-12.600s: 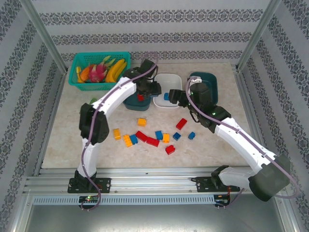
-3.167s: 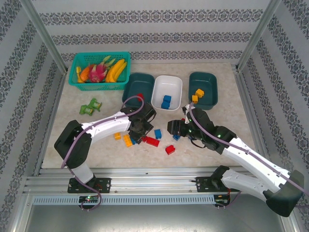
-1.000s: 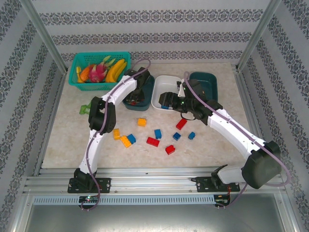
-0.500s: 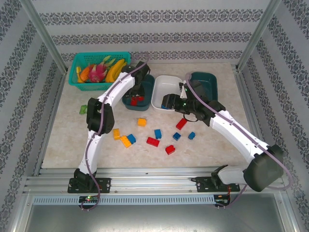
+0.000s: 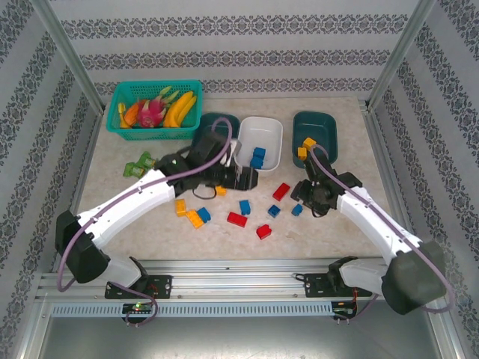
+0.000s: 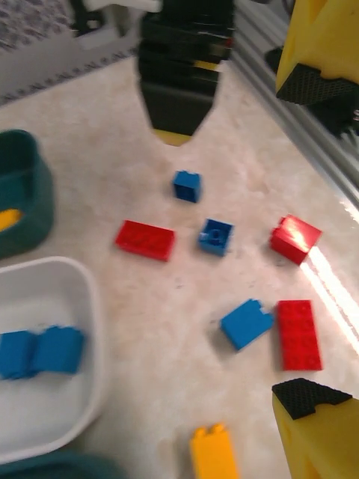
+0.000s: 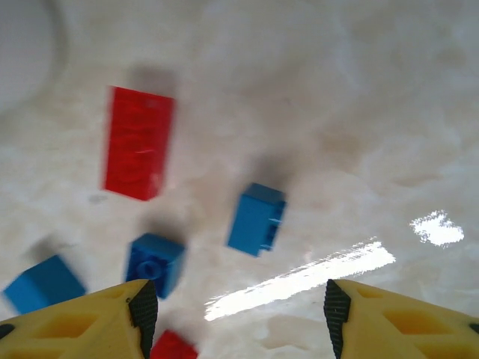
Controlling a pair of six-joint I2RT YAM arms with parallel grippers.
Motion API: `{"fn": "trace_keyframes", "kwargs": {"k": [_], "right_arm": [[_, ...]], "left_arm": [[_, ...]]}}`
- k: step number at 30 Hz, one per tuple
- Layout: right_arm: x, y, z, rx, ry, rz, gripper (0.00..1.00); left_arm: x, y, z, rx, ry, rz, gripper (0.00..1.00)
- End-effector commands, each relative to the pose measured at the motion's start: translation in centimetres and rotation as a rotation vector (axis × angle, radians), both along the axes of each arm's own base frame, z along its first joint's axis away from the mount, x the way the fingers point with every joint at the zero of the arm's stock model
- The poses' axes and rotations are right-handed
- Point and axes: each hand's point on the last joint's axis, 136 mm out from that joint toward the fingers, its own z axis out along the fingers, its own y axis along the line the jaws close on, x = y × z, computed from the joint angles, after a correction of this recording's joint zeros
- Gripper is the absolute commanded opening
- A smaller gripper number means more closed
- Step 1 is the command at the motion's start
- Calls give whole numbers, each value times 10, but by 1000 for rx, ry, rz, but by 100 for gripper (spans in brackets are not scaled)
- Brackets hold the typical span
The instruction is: Sort the legos into containers by color
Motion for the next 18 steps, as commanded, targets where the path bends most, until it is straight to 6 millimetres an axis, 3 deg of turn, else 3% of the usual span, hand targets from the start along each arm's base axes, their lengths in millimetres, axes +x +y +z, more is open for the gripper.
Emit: {"fn": "trace_keyframes", "kwargs": {"k": [1, 5, 11, 18], "right_arm": [[1, 4, -25, 54, 59, -40, 62], [8, 3, -42, 62, 72, -52, 61], [15, 11, -61, 98, 99, -49, 55], [8, 9, -77, 90, 135, -79, 38]], "left_arm": [[-12, -17, -12, -73, -7, -13, 97], [-30, -15, -23, -53, -7, -16, 96], [-38, -13, -37, -29, 10, -8, 96], [-39, -13, -36, -25, 4, -3, 95]]}}
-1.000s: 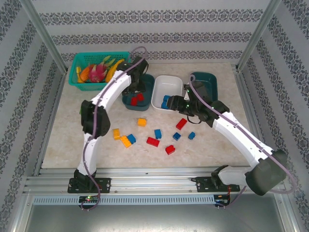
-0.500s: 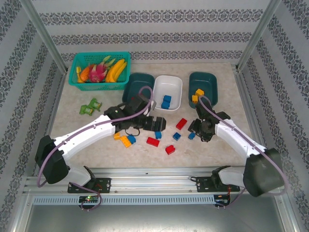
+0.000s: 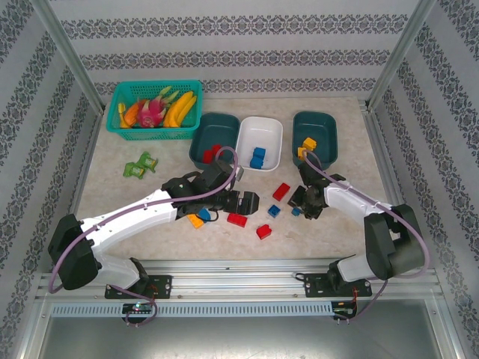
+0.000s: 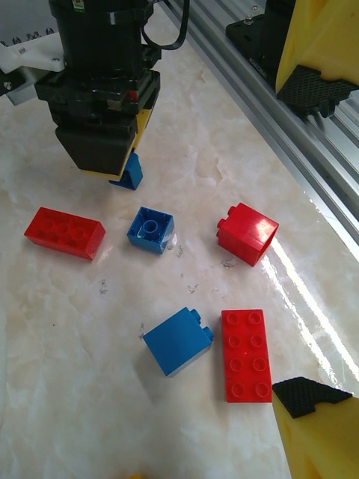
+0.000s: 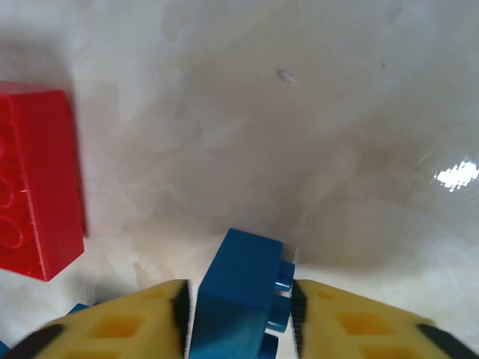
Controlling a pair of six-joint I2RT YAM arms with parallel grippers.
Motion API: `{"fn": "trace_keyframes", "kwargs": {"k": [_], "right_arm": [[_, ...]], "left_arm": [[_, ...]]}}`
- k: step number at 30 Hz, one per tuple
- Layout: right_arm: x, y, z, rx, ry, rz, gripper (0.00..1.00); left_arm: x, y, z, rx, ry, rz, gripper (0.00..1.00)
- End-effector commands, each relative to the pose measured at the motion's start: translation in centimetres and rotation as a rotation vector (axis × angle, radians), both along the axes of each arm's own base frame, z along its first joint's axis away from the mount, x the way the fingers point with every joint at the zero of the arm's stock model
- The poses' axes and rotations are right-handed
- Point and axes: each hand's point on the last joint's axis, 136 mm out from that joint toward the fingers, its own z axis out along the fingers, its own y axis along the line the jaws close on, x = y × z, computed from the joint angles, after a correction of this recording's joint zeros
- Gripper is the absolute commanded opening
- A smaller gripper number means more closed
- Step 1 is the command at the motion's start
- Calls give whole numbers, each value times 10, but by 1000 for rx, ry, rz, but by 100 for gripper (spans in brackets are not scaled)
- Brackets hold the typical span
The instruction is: Sort the legos into containers by color
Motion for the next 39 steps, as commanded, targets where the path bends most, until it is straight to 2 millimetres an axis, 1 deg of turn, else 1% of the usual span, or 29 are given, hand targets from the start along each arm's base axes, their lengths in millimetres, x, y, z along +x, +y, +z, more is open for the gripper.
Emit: {"fn": "trace_keyframes", "kwargs": {"k": [1, 5, 7, 8, 10, 12, 14, 16, 18, 21, 23, 25, 27, 30, 34, 37, 39], "right_arm": [[-2, -2, -6, 2, 12, -27, 34], [2, -2, -5, -7, 9, -24, 24], [6, -2, 5, -27, -17, -7, 18], [10, 0, 13, -39, -40, 12, 16], [23, 10, 44, -89, -125, 90, 14], [40, 26, 79, -134, -216, 187, 14], [59, 45, 104, -163, -282, 277, 14], [78, 61, 118, -175, -312, 327, 14], [99, 70, 124, -191, -327, 353, 13], [130, 81, 123, -222, -315, 384, 13], [148, 84, 116, -266, -271, 406, 13], [160, 84, 107, -318, -231, 418, 13], [171, 81, 99, -361, -199, 416, 13], [181, 80, 81, -400, -152, 413, 13], [189, 81, 54, -396, -90, 402, 15], [192, 81, 42, -393, -52, 392, 16], [193, 80, 38, -394, -40, 389, 17]], "left_arm": [[2, -5, 11, -32, -39, 15, 95], [4, -6, 15, -43, -45, 21, 95], [6, -6, 19, -49, -49, 36, 95], [8, -6, 24, -54, -55, 45, 95], [17, -4, 38, -65, -70, 68, 95], [33, 2, 54, -80, -77, 107, 95], [52, 7, 70, -120, -88, 142, 95], [72, 15, 77, -142, -82, 182, 95], [93, 23, 75, -139, -66, 219, 95], [124, 35, 72, -145, -44, 265, 94], [143, 39, 70, -159, -41, 282, 95], [159, 44, 67, -167, -35, 298, 94], [171, 46, 62, -167, -26, 305, 94], [182, 49, 53, -157, -12, 310, 94], [185, 50, 36, -143, 22, 316, 93], [183, 51, 29, -138, 37, 316, 93], [181, 51, 27, -137, 40, 316, 93]]}}
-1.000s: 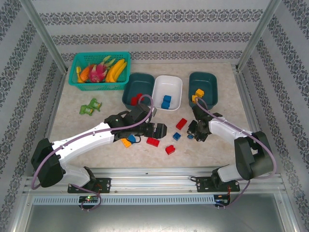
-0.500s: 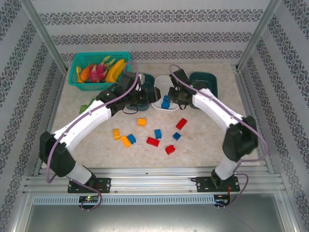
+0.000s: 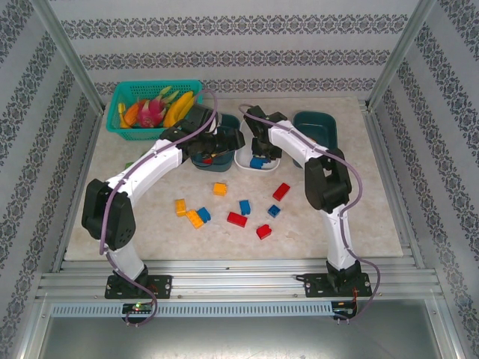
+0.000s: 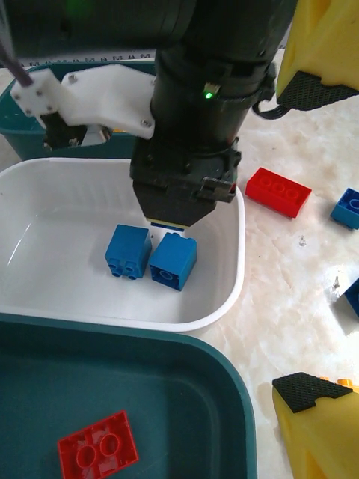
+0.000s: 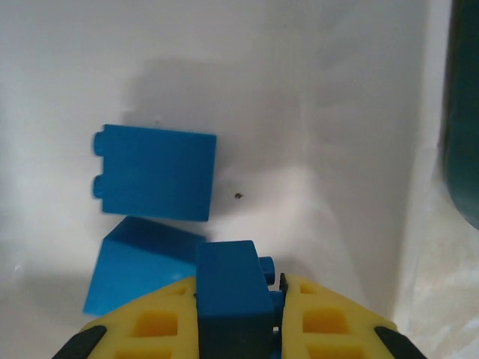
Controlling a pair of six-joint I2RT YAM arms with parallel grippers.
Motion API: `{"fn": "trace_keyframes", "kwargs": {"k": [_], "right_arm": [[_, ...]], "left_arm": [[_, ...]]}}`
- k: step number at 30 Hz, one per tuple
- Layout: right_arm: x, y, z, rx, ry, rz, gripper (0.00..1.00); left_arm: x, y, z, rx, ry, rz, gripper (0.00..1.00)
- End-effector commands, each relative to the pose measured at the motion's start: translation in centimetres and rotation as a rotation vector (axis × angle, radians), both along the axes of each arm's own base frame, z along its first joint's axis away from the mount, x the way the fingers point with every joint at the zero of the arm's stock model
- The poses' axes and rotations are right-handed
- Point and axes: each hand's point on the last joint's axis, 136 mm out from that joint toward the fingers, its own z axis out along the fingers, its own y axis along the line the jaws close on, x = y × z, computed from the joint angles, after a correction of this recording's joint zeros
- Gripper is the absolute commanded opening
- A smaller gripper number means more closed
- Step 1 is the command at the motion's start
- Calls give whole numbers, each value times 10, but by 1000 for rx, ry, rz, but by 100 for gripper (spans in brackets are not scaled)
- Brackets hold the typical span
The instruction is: Sort the legos into containers by color
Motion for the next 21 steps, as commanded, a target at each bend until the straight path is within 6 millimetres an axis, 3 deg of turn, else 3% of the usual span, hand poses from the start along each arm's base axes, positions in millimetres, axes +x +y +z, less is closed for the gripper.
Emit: {"fn": "trace_keyframes", "kwargs": {"k": [1, 7, 12, 16, 21], "right_arm": [[-1, -10, -1, -41, 33, -25, 19], [0, -10, -2, -35, 32, -32, 30], [4, -6, 22, 1, -19, -33, 39], [9, 0, 62, 50, -98, -27, 45], [-4, 7, 129, 142, -230, 8, 45]], "left_arm": [[0, 1, 2, -13, -10, -14, 93], [-6, -1, 3, -30, -2, -28, 93], [-10, 3, 18, -44, -25, -15, 92], [-22, 10, 35, -53, -41, -3, 92], [-61, 24, 35, -18, -1, -19, 91]]}}
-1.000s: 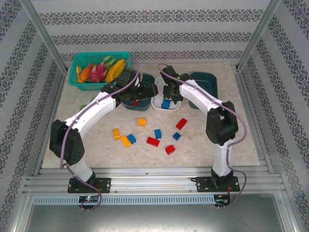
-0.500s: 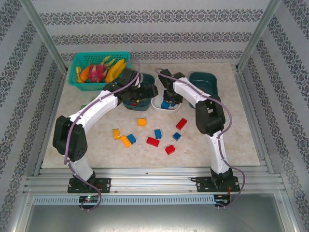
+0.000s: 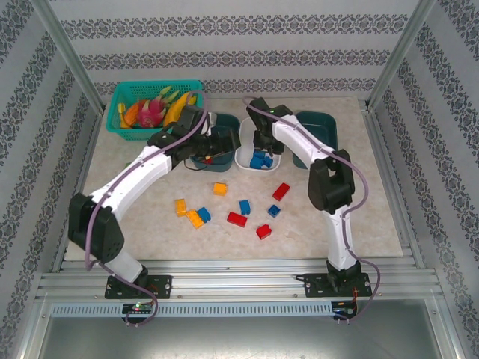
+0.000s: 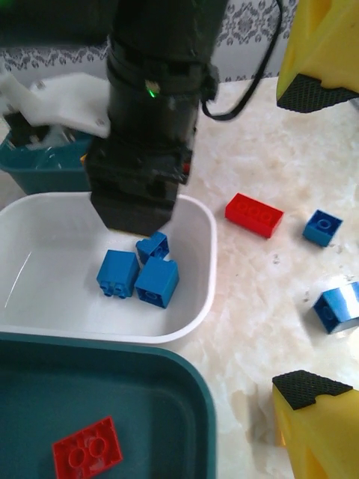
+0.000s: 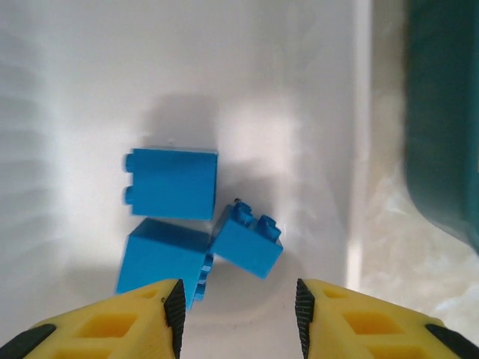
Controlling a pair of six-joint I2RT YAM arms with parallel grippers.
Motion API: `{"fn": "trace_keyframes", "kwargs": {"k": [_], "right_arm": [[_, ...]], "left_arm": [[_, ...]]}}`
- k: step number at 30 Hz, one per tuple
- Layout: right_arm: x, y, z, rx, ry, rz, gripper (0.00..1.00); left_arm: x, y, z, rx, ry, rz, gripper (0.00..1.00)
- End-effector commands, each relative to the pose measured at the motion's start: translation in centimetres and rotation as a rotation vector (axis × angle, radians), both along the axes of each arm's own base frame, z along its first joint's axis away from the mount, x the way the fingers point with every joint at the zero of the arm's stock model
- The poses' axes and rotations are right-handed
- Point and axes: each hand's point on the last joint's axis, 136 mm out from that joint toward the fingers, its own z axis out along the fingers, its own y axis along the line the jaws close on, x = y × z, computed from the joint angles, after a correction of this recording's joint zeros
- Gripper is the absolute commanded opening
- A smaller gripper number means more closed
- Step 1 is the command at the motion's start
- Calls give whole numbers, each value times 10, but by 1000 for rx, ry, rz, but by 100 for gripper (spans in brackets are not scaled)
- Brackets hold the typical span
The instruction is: Sort the legos into containers by color
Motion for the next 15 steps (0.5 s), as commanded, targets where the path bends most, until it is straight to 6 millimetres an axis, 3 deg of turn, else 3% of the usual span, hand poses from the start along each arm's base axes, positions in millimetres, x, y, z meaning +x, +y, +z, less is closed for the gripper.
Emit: {"fn": "trace_keyframes", "kwargs": {"k": [1, 3, 6, 12, 14, 15], "right_arm": [[-17, 10, 92, 123, -194, 47, 46], [-40, 16, 113, 168, -264, 114, 51], [-94, 27, 118, 275, -305, 244, 61], [-210, 25, 62, 466, -190, 375, 72], [-238, 22, 51, 498, -167, 387, 75], [-250, 20, 45, 510, -161, 392, 77]], "left_arm": [[-39, 15, -5, 40, 51, -16, 91], [-61, 17, -16, 67, 77, -50, 90], [-99, 13, -44, 176, 101, -156, 90], [-151, 0, -100, 354, 161, -283, 91], [-158, -5, -113, 372, 183, -273, 94], [-160, -9, -117, 391, 178, -273, 99]]}}
